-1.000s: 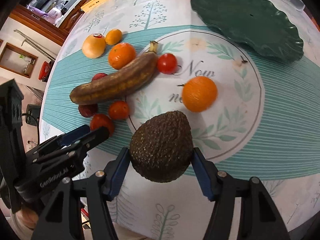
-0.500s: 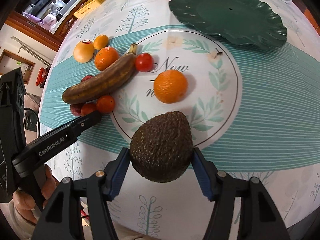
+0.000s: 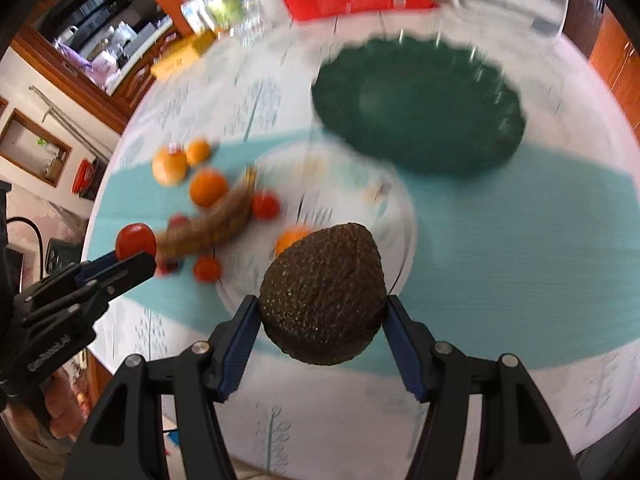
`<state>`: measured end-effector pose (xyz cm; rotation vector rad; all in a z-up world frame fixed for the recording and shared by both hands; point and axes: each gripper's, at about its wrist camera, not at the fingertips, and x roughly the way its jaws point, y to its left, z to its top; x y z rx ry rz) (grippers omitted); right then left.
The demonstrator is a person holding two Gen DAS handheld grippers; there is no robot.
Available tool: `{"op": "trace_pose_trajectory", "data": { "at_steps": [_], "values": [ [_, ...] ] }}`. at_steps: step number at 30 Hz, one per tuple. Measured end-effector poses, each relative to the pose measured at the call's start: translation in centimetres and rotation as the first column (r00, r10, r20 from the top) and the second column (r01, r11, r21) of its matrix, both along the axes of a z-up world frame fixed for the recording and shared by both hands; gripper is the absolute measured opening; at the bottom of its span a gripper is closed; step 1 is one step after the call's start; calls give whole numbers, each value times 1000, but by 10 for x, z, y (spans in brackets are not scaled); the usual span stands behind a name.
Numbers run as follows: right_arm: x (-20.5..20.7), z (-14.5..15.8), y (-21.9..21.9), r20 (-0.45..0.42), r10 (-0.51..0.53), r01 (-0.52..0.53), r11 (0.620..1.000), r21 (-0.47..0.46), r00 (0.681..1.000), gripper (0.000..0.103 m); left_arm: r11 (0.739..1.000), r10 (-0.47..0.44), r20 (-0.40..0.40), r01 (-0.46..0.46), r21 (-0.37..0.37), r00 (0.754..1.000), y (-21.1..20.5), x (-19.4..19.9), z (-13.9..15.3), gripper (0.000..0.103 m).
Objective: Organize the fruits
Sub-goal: 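Carry the avocado and tomato onto the green plate and release both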
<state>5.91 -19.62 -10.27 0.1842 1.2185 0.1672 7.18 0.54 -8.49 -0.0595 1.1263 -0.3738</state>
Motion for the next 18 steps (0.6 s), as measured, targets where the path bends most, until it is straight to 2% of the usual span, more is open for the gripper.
{"op": "trace_pose_trajectory", "data": {
  "at_steps": [6, 11, 14, 18],
  "values": [
    [40, 56, -30, 138, -21, 29, 998, -58, 990, 62, 997, -71, 82, 73, -27, 994, -46, 57, 50, 28],
    [76, 91, -56, 228, -47, 71, 993, -100, 972, 62, 995, -97, 132, 100, -13, 986, -81, 99, 70, 28],
    [100, 92, -70, 232, -63, 87, 991, -97, 971, 63, 995, -104, 107, 104, -1, 989, -101, 124, 61, 28],
    [130, 61, -85, 154, -78, 94, 991, -99, 985, 63, 994, -105, 48, 104, 33, 993, -127, 156, 32, 28]
  ]
}}
